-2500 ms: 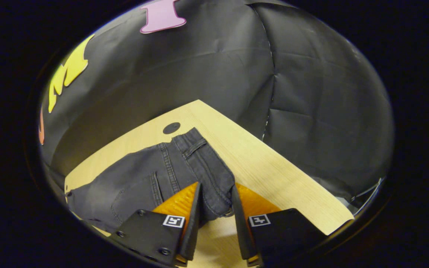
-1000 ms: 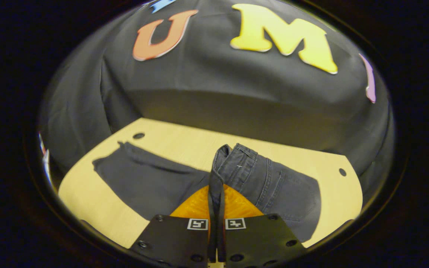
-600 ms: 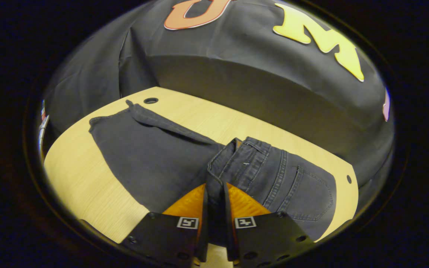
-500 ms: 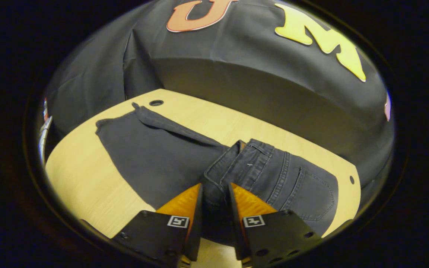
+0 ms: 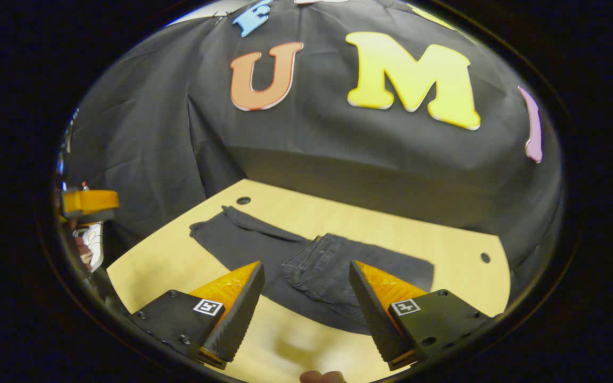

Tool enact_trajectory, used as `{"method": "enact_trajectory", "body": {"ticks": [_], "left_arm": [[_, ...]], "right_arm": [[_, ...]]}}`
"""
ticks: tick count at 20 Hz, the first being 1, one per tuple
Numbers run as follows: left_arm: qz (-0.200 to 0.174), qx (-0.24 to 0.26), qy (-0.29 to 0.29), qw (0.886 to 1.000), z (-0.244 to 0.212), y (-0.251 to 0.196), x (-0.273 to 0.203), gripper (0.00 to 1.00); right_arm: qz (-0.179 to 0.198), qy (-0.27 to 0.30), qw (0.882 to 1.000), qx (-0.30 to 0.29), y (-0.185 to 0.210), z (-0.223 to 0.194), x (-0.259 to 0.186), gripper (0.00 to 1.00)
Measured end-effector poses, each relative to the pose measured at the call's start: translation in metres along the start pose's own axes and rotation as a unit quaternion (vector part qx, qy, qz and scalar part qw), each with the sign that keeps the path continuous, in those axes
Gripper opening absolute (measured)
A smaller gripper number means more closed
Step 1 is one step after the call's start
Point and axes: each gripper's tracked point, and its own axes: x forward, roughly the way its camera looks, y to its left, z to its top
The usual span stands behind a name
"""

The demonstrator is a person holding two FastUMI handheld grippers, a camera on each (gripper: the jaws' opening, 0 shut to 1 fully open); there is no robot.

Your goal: Grasp the waist and the cuffs of the jeans and fold them to make the two legs overlap; first hold the waist and fold one-third of the jeans toward the cuffs, then hold the cuffs and fold the remaining one-third in the same direction to finish folding.

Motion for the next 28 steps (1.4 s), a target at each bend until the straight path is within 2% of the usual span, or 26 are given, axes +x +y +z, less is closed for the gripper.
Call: {"method": "enact_trajectory", "body": {"ticks": [2, 4, 8, 11, 16, 20, 22, 23, 24, 28], "left_arm": [[-0.023, -0.047, 0.02, 0.998, -0.013, 0.003, 0.028, 0.99], [-0.026, -0.12, 0.049, 0.991, -0.03, 0.015, 0.058, 0.99], [-0.009, -0.244, 0.094, 0.965, -0.066, 0.05, 0.114, 0.99], [-0.006, -0.309, 0.099, 0.946, -0.073, 0.061, 0.147, 0.99], [0.024, -0.322, 0.122, 0.939, -0.088, 0.087, 0.176, 0.99], [0.009, -0.364, 0.113, 0.925, -0.075, 0.087, 0.196, 0.96], [-0.002, -0.36, 0.104, 0.927, -0.071, 0.084, 0.209, 1.0], [-0.008, -0.355, 0.1, 0.929, -0.07, 0.083, 0.214, 0.96], [-0.013, -0.35, 0.098, 0.931, -0.068, 0.082, 0.218, 1.0], [-0.024, -0.339, 0.081, 0.937, -0.065, 0.079, 0.241, 0.94]], "right_arm": [[-0.019, -0.016, 1.0, -0.011, -0.023, 0.016, -0.037, 0.98], [-0.043, -0.023, 0.999, -0.016, -0.048, 0.024, -0.067, 0.98], [-0.087, -0.011, 0.996, -0.01, -0.084, 0.011, -0.1, 0.98], [-0.101, 0.024, 0.995, 0.011, -0.097, -0.014, -0.105, 0.98], [-0.099, 0.066, 0.991, 0.054, -0.114, -0.032, -0.104, 0.99], [-0.11, 0.071, 0.988, 0.081, -0.134, -0.027, -0.102, 0.98], [-0.118, 0.075, 0.986, 0.086, -0.142, -0.025, -0.103, 0.99], [-0.124, 0.075, 0.986, 0.084, -0.147, -0.023, -0.104, 0.98], [-0.13, 0.075, 0.985, 0.082, -0.15, -0.022, -0.107, 0.98], [-0.143, 0.083, 0.983, 0.075, -0.156, -0.027, -0.117, 0.98]]}}
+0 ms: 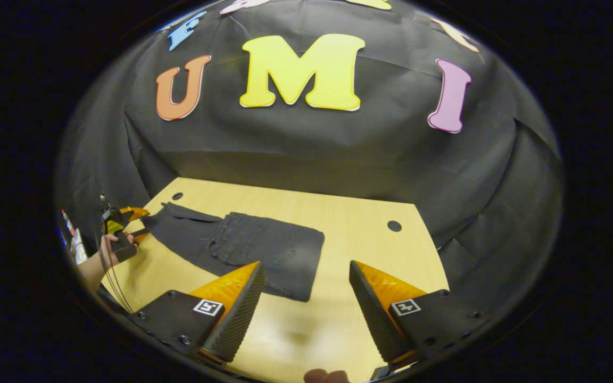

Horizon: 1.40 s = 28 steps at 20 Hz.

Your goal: Grasp the waist and the cuffs of the jeans and fold them to make the two legs overlap; first hold the waist and fold one-third of the jeans toward the cuffs, then hold the cuffs and fold the remaining one-third in the same direction to finish folding.

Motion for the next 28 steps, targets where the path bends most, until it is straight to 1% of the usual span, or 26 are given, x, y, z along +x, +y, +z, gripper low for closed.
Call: {"method": "enact_trajectory", "body": {"ticks": [1, 3, 4, 5, 7, 8, 9, 11, 12, 13, 16, 19, 22, 24, 25, 28], "left_arm": [[0.006, 0.001, 0.001, 1.0, 0.0, 0.004, 0.006, 0.8], [0.004, -0.008, 0.0, 1.0, 0.002, 0.003, 0.01, 0.59], [0.007, -0.007, 0.0, 1.0, 0.003, 0.005, 0.01, 0.7], [0.015, 0.001, 0.0, 1.0, 0.004, 0.007, 0.012, 0.59], [0.035, 0.015, 0.001, 0.999, 0.0, 0.018, 0.016, 0.46], [0.036, 0.011, 0.002, 0.999, 0.002, 0.018, 0.016, 0.11], [0.038, 0.006, 0.002, 0.999, 0.002, 0.019, 0.014, 0.19], [0.038, 0.004, 0.0, 0.999, 0.001, 0.017, 0.012, 0.14], [0.026, 0.008, -0.002, 1.0, 0.002, 0.006, 0.008, 0.11], [0.009, 0.019, -0.005, 1.0, 0.003, -0.01, 0.001, 0.1], [-0.031, 0.095, -0.004, 0.995, -0.001, -0.072, -0.023, 0.07], [-0.064, 0.171, -0.009, 0.983, -0.012, -0.144, -0.044, 0.07], [-0.082, 0.216, -0.007, 0.973, -0.052, -0.213, -0.059, 0.06], [-0.104, 0.252, 0.0, 0.962, -0.094, -0.255, -0.069, 0.07], [-0.117, 0.277, 0.005, 0.954, -0.121, -0.277, -0.072, 0.07], [-0.152, 0.354, 0.031, 0.922, -0.21, -0.319, -0.082, 0.06]], "right_arm": [[0.001, 0.002, 1.0, 0.0, 0.001, -0.002, -0.001, 0.98], [0.004, 0.004, 1.0, -0.004, 0.005, -0.006, -0.004, 0.98], [0.004, 0.001, 1.0, -0.007, 0.006, -0.006, -0.006, 0.98], [0.004, -0.002, 1.0, -0.005, 0.006, -0.007, -0.008, 0.99], [-0.002, -0.006, 1.0, 0.004, 0.006, -0.01, -0.013, 0.98], [-0.005, -0.009, 1.0, 0.009, 0.006, -0.013, -0.016, 0.98], [-0.009, -0.011, 1.0, 0.013, 0.004, -0.015, -0.02, 0.98], [-0.015, -0.012, 1.0, 0.017, -0.001, -0.023, -0.029, 0.98], [-0.018, -0.013, 1.0, 0.016, -0.005, -0.027, -0.035, 0.98], [-0.022, -0.015, 1.0, 0.015, -0.009, -0.029, -0.04, 0.98], [-0.028, -0.023, 0.999, 0.032, -0.021, -0.034, -0.05, 0.98], [-0.033, -0.045, 0.997, 0.056, -0.03, -0.032, -0.066, 0.98], [-0.041, -0.067, 0.994, 0.072, -0.04, -0.037, -0.087, 0.98], [-0.053, -0.074, 0.992, 0.085, -0.049, -0.046, -0.101, 0.98], [-0.061, -0.077, 0.991, 0.092, -0.055, -0.051, -0.11, 0.98], [-0.09, -0.083, 0.986, 0.109, -0.082, -0.071, -0.135, 0.98]]}}
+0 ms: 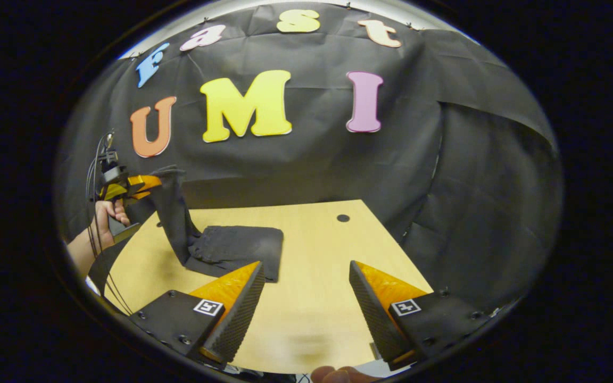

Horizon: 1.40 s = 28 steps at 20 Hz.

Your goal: Grasp the waist and the cuffs of the jeans and fold them to make the two legs overlap; first hold the waist and fold one-third of the jeans toward the cuffs, then hold the cuffs and fold the remaining one-third in the same direction to finish folding.

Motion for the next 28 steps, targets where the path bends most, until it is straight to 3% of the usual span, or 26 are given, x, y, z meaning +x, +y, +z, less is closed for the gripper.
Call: {"method": "enact_trajectory", "body": {"ticks": [4, 10, 14, 17, 23, 26, 28], "left_arm": [[-0.035, 0.092, 0.071, 0.993, -0.101, -0.072, 0.025, 0.06], [-0.022, 0.221, 0.128, 0.967, -0.228, -0.07, 0.061, 0.07], [0.01, 0.245, 0.151, 0.958, -0.28, -0.041, 0.071, 0.07], [0.023, 0.224, 0.159, 0.961, -0.298, -0.035, 0.079, 0.1], [0.025, 0.217, 0.159, 0.963, -0.303, -0.041, 0.077, 0.39], [0.036, 0.217, 0.154, 0.963, -0.296, -0.041, 0.069, 1.0], [0.036, 0.208, 0.15, 0.966, -0.281, -0.043, 0.056, 1.0]], "right_arm": [[-0.044, 0.011, 0.999, 0.023, -0.044, -0.021, -0.019, 0.98], [-0.083, 0.047, 0.994, 0.048, -0.084, -0.058, -0.027, 0.98], [-0.08, 0.059, 0.994, 0.042, -0.082, -0.063, -0.02, 0.98], [-0.069, 0.06, 0.996, 0.021, -0.079, -0.059, -0.02, 0.98], [-0.055, 0.057, 0.997, 0.015, -0.065, -0.053, -0.017, 0.98], [-0.044, 0.05, 0.998, 0.006, -0.047, -0.046, -0.013, 0.99], [-0.037, 0.037, 0.999, -0.003, -0.032, -0.035, -0.01, 0.98]]}}
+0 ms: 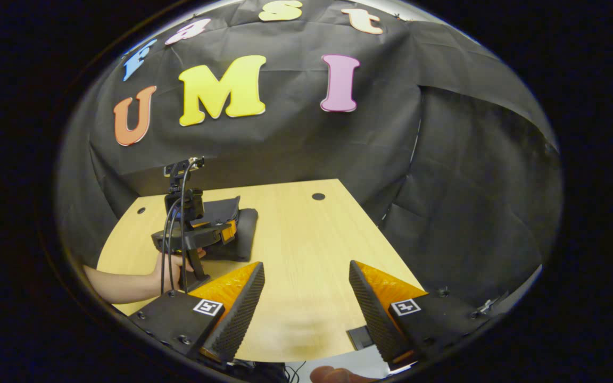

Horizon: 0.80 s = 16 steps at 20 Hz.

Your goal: Grasp the waist and the cuffs of the jeans and fold them to make the two legs overlap; first hold the waist and fold one-third of the jeans toward the cuffs, then hold the cuffs and fold the remaining one-third in the same direction to finish folding.

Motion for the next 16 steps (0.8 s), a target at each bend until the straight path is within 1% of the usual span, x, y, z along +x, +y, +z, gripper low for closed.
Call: {"method": "enact_trajectory", "body": {"ticks": [1, 2, 4, 6, 8, 11, 13, 14, 15, 16], "left_arm": [[-0.002, -0.008, -0.006, 1.0, 0.008, 0.002, -0.011, 1.0], [0.003, -0.014, -0.014, 1.0, 0.019, 0.008, -0.024, 1.0], [0.005, -0.02, -0.046, 0.999, 0.051, 0.021, -0.059, 1.0], [0.011, -0.003, -0.091, 0.996, 0.09, 0.04, -0.104, 1.0], [0.025, 0.022, -0.144, 0.989, 0.133, 0.064, -0.153, 0.99], [0.048, 0.029, -0.207, 0.977, 0.192, 0.093, -0.233, 0.99], [0.06, 0.04, -0.247, 0.966, 0.213, 0.105, -0.284, 0.98], [0.066, 0.047, -0.259, 0.962, 0.219, 0.11, -0.304, 1.0], [0.071, 0.05, -0.264, 0.961, 0.225, 0.114, -0.321, 0.98], [0.075, 0.049, -0.271, 0.959, 0.228, 0.116, -0.336, 0.99]], "right_arm": [[0.005, -0.011, 1.0, -0.001, 0.007, 0.007, 0.0, 0.98], [0.008, -0.021, 1.0, -0.001, 0.014, 0.014, 0.001, 0.99], [0.023, -0.041, 0.999, -0.001, 0.032, 0.029, 0.0, 0.99], [0.04, -0.072, 0.997, -0.001, 0.052, 0.052, -0.003, 0.99], [0.059, -0.108, 0.992, -0.004, 0.075, 0.078, -0.009, 0.98], [0.093, -0.16, 0.983, -0.017, 0.118, 0.114, -0.022, 0.98], [0.116, -0.185, 0.976, -0.018, 0.148, 0.128, -0.036, 0.98], [0.126, -0.193, 0.973, -0.017, 0.163, 0.134, -0.042, 0.99], [0.133, -0.199, 0.971, -0.016, 0.173, 0.136, -0.047, 0.98], [0.14, -0.208, 0.968, -0.015, 0.184, 0.137, -0.055, 0.98]]}}
